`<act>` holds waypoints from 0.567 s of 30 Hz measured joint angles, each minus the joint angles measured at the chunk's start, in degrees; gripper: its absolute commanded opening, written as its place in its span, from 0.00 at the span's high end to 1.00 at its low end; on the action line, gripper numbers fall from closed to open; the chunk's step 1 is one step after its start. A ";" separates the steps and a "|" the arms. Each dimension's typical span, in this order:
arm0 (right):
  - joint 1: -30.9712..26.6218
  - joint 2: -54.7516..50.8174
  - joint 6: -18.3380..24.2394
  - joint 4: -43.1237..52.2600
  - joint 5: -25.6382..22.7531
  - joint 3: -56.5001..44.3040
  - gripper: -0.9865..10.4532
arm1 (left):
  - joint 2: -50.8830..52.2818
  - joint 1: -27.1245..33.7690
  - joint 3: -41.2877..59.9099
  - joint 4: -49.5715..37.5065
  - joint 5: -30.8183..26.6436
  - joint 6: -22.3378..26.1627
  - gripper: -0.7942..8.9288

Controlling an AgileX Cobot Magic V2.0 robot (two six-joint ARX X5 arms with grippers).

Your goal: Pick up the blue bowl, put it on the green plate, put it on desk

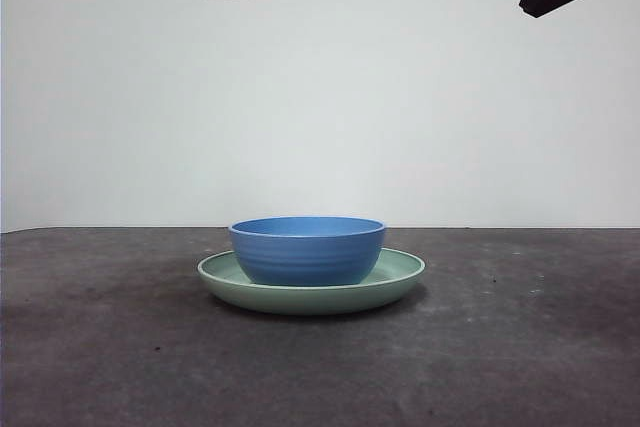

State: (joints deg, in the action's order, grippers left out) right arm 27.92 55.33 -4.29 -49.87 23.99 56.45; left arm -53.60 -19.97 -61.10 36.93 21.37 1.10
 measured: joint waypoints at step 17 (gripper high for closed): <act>0.00 0.00 0.00 0.00 -0.02 0.00 0.91 | 40.37 25.44 39.71 -37.79 -21.35 2.47 0.90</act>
State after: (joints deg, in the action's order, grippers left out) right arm 27.92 55.33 -4.29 -49.87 23.97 56.45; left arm -13.23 5.48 -21.39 -0.86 0.01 3.57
